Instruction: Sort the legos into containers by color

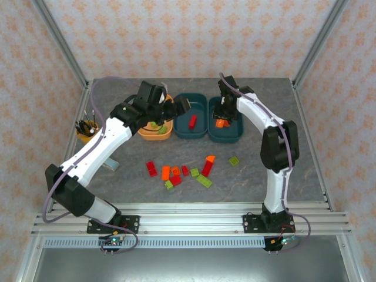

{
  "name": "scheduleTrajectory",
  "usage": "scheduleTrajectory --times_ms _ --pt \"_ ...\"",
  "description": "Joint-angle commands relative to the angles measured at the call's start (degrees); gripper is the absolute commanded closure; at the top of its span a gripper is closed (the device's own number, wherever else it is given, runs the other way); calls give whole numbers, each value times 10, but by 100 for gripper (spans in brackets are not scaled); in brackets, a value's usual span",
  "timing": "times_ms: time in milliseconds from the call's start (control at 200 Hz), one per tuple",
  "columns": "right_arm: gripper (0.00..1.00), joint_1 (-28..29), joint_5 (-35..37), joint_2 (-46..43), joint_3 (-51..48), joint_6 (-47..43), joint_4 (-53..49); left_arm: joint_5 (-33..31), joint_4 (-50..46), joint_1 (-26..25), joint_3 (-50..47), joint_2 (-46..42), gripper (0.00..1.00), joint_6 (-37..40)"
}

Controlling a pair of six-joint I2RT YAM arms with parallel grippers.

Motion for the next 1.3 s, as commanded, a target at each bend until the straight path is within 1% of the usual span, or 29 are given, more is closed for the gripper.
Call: scheduleTrajectory --times_ms 0,90,195,250,370,420,490,616,696,766,856,951,1011,1061,1131,1216,1296 --pt "74 -8 -21 41 45 -29 -37 -7 -16 1 31 15 16 9" --pt "73 -8 -35 71 58 -25 -41 -14 -20 1 28 19 16 7" --pt "70 -8 -34 84 54 -17 -42 -31 -47 1 23 16 16 11" --pt "66 -8 -33 86 51 -14 -41 -41 -58 1 15 10 16 12" --pt "51 -8 -20 77 49 -10 -46 -59 -83 0 -4 -8 16 14" --pt "46 -8 -13 64 46 -7 -46 -67 -97 1 -10 -15 17 15" --pt "42 -8 -2 39 43 -6 -47 -82 -118 1 -20 -29 17 14" --pt "43 0 19 -25 38 -7 -50 -131 -180 1 -45 -64 18 2" --pt "43 16 19 -93 7 -15 -25 -169 -229 2 -80 -91 19 -12" --pt "42 45 -19 -162 -55 -24 29 -176 -246 9 -135 -115 19 -27" --pt "40 109 -68 -259 -170 -32 125 -137 -234 33 -210 -128 19 -46" --pt "35 180 -85 -333 -274 -16 199 -132 -224 37 -249 -111 19 -42" --pt "28 224 -70 -372 -332 3 237 -135 -217 37 -263 -92 19 -39" --pt "23 255 -54 -395 -365 15 252 -132 -202 37 -275 -76 19 -36" --pt "21 286 -42 -418 -393 26 259 -122 -179 36 -289 -52 19 -36" --pt "19 309 -34 -430 -407 37 251 -112 -149 37 -301 -27 19 -36" --pt "19 320 -31 -437 -416 42 242 -120 -134 37 -305 -2 19 -35"
